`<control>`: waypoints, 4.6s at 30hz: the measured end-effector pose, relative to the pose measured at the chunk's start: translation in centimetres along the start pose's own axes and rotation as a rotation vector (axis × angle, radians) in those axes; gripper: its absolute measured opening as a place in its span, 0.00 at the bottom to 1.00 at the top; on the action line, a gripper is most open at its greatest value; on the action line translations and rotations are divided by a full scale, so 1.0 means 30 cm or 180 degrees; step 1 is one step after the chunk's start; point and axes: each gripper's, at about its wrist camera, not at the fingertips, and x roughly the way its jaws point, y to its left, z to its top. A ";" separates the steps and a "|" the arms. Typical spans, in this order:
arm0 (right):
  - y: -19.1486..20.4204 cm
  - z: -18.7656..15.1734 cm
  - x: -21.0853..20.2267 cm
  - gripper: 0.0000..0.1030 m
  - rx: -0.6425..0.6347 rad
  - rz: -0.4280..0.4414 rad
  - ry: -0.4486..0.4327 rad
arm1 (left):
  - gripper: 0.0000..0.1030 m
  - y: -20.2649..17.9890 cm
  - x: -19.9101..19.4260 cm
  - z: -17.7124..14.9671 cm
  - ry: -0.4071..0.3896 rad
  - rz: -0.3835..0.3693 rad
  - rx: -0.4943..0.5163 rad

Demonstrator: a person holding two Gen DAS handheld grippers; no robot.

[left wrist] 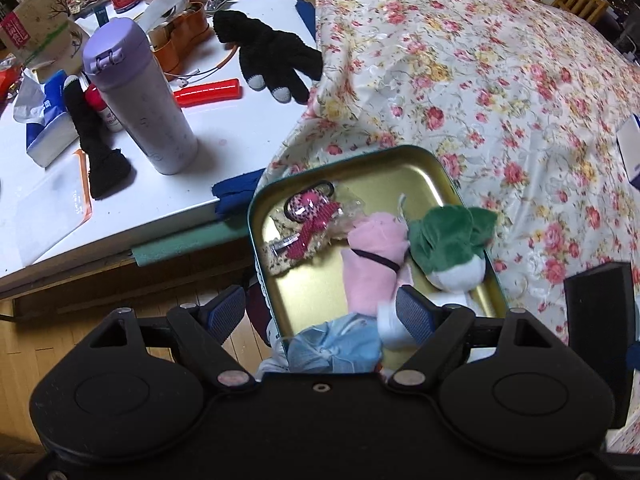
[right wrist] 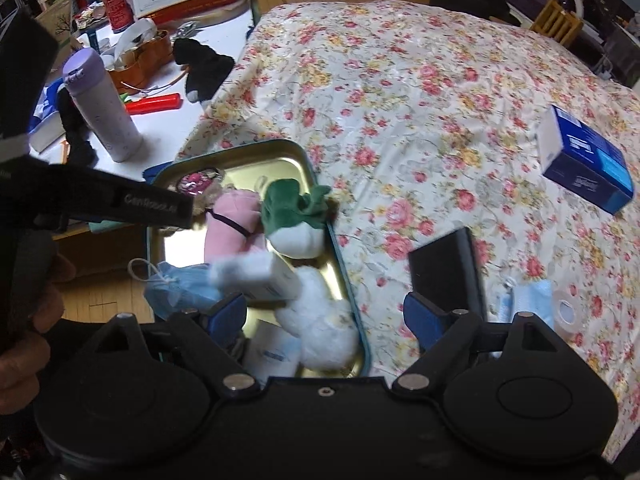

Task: Organize soft objects
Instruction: 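Carry the plush and tissue pack to the gold tray and open both tools, then move both tools back toward the blue mask and tape roll, then grasp the blue surgical mask with the left tool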

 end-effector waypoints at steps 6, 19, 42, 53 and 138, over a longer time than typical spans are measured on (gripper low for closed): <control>-0.052 -0.050 -0.029 0.82 0.0113 -0.0050 0.0034 | 0.77 -0.061 -0.031 -0.062 -0.0042 0.0037 0.0125; -0.197 -0.243 -0.111 0.82 0.0356 -0.0050 0.0093 | 0.82 -0.206 -0.116 -0.230 -0.0062 0.0011 0.0331; -0.775 -0.459 -0.105 0.83 0.1522 -0.0620 0.0114 | 0.83 -0.557 -0.237 -0.408 -0.0088 -0.0271 0.1026; -0.915 -0.343 -0.054 0.83 0.1852 -0.0646 -0.0003 | 0.83 -0.665 -0.230 -0.407 -0.0044 -0.0339 0.1221; -1.278 -0.438 0.084 0.84 0.2534 -0.0964 -0.0297 | 0.53 -1.347 -0.047 -0.128 -0.0112 -0.0277 0.2005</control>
